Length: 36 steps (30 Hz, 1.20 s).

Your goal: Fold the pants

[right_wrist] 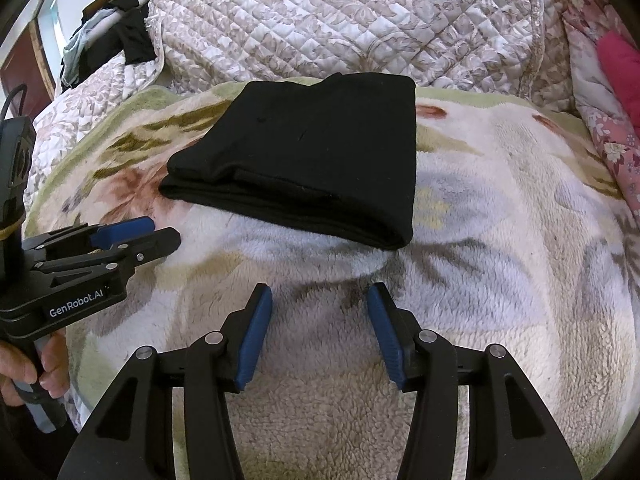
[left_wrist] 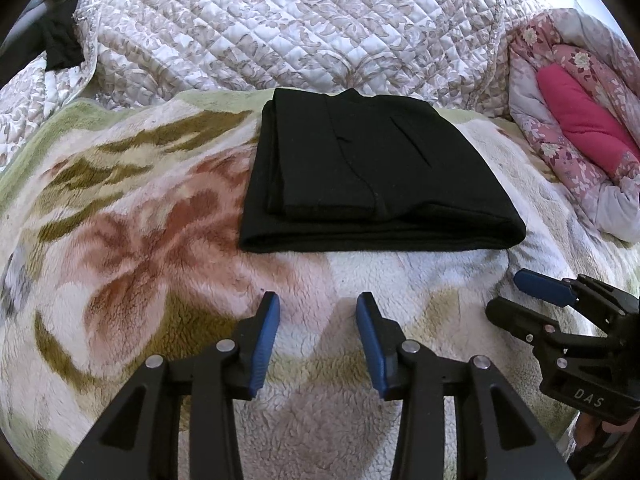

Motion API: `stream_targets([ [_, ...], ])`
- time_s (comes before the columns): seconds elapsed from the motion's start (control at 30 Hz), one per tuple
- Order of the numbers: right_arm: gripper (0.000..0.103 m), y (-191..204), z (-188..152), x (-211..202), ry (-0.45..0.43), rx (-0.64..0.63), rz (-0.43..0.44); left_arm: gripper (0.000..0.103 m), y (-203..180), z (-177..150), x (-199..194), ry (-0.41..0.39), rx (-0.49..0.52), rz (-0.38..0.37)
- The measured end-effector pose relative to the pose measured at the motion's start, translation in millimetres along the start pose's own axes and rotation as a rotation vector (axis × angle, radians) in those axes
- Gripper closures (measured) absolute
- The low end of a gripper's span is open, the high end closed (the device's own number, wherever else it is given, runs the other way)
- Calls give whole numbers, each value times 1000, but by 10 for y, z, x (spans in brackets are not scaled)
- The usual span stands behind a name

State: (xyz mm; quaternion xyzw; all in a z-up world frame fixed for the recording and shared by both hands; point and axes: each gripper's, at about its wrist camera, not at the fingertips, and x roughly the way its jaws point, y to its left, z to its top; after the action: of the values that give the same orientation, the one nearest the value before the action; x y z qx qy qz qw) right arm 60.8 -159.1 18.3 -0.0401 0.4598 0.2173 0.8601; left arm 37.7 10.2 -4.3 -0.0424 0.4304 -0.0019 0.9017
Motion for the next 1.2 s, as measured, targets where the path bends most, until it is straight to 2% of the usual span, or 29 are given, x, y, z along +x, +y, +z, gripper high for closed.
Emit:
stream_targets([
  [0.53, 51, 6, -18, 17, 5, -2, -6, 57, -6, 8, 10, 0, 5, 7],
  [0.73, 51, 4, -15, 22, 6, -1, -5, 53, -56, 8, 18, 2, 21, 11],
  [1.2, 51, 9, -15, 24, 8, -1, -7, 52, -54, 9, 20, 4, 18, 11],
])
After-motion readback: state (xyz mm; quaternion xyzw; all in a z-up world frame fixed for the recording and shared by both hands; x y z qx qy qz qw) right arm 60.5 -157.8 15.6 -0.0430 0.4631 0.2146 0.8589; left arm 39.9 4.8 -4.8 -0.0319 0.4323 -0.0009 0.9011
